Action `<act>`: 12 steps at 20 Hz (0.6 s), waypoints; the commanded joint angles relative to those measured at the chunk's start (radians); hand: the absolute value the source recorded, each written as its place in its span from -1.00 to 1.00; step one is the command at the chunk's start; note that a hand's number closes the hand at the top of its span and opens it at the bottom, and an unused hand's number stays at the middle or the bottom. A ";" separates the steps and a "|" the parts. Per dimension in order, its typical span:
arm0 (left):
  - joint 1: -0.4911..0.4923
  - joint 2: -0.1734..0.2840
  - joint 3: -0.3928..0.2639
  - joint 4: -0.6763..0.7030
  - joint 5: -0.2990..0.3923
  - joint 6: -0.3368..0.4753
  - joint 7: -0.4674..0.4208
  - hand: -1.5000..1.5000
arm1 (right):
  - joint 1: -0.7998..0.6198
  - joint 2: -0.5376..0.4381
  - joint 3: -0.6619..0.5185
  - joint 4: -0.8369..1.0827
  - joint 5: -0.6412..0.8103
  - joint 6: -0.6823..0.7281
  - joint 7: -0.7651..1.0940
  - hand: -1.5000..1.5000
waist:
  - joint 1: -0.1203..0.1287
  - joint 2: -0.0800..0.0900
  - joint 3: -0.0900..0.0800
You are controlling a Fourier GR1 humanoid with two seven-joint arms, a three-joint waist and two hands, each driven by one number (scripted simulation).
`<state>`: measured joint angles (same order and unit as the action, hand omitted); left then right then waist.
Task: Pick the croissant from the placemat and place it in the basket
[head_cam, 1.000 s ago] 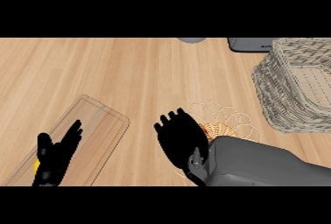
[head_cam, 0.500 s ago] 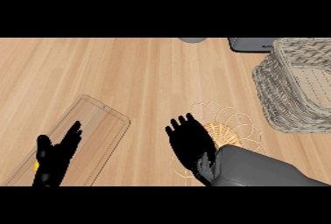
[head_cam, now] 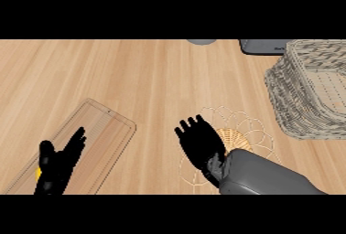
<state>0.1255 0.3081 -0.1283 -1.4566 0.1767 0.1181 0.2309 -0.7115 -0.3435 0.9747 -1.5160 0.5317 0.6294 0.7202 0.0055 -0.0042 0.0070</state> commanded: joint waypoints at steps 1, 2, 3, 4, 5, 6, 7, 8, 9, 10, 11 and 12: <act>-0.011 -0.029 -0.007 0.094 -0.022 -0.010 -0.027 0.00 | 0.071 -0.010 0.051 0.090 0.122 -0.102 -0.131 -1.00 | 0.000 0.007 -0.007; -0.002 -0.027 0.006 0.080 -0.004 -0.024 -0.001 0.00 | 0.034 0.024 -0.014 0.049 0.093 0.003 -0.069 -1.00 | -0.002 0.005 -0.007; -0.001 0.000 -0.004 -0.056 -0.002 0.000 0.127 0.00 | 0.053 0.065 0.017 0.135 0.143 -0.074 -0.081 -1.00 | 0.005 0.005 -0.006; 0.004 0.018 0.034 0.059 0.007 -0.050 0.037 0.00 | 0.095 0.011 0.010 -0.027 0.122 0.009 -0.031 -1.00 | -0.006 0.003 -0.007; 0.035 -0.002 0.009 0.034 0.000 -0.052 0.024 0.00 | 0.073 0.024 -0.004 0.070 0.126 0.017 -0.069 -1.00 | 0.000 0.004 -0.007; -0.005 -0.022 0.006 0.003 -0.017 -0.010 0.070 0.00 | 0.055 0.043 -0.012 0.125 0.158 0.013 -0.089 -1.00 | 0.001 0.005 -0.007; -0.038 -0.042 0.020 0.106 -0.019 -0.018 0.009 0.00 | 0.090 0.053 0.016 0.121 0.184 -0.005 -0.065 -1.00 | -0.004 0.005 -0.007; 0.012 -0.029 -0.006 0.014 -0.031 -0.013 0.060 0.00 | 0.047 0.055 -0.027 0.132 0.153 0.073 -0.064 -1.00 | 0.001 0.004 -0.007; -0.032 -0.046 0.025 0.125 -0.029 -0.018 -0.006 0.00 | 0.054 0.056 -0.021 0.158 0.174 0.052 -0.088 -1.00 | -0.002 0.006 -0.007; -0.029 -0.033 0.029 0.106 -0.026 -0.036 0.002 0.00 | 0.082 0.024 -0.025 0.109 0.196 0.061 -0.091 -1.00 | -0.005 0.004 -0.007; 0.015 -0.056 0.019 0.077 -0.027 -0.014 -0.005 0.00 | 0.083 0.012 -0.051 0.029 0.166 0.135 -0.041 -1.00 | -0.007 0.002 -0.007; 0.024 0.000 0.049 0.021 0.000 -0.055 0.042 0.00 | 0.042 0.066 -0.074 0.157 0.181 0.106 -0.088 -1.00 | 0.003 0.004 -0.007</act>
<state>0.1205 0.2904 -0.0995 -1.4455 0.1612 0.0900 0.2368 -0.6499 -0.3053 0.9436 -1.4138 0.6921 0.6925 0.6492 0.0047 -0.0063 0.0098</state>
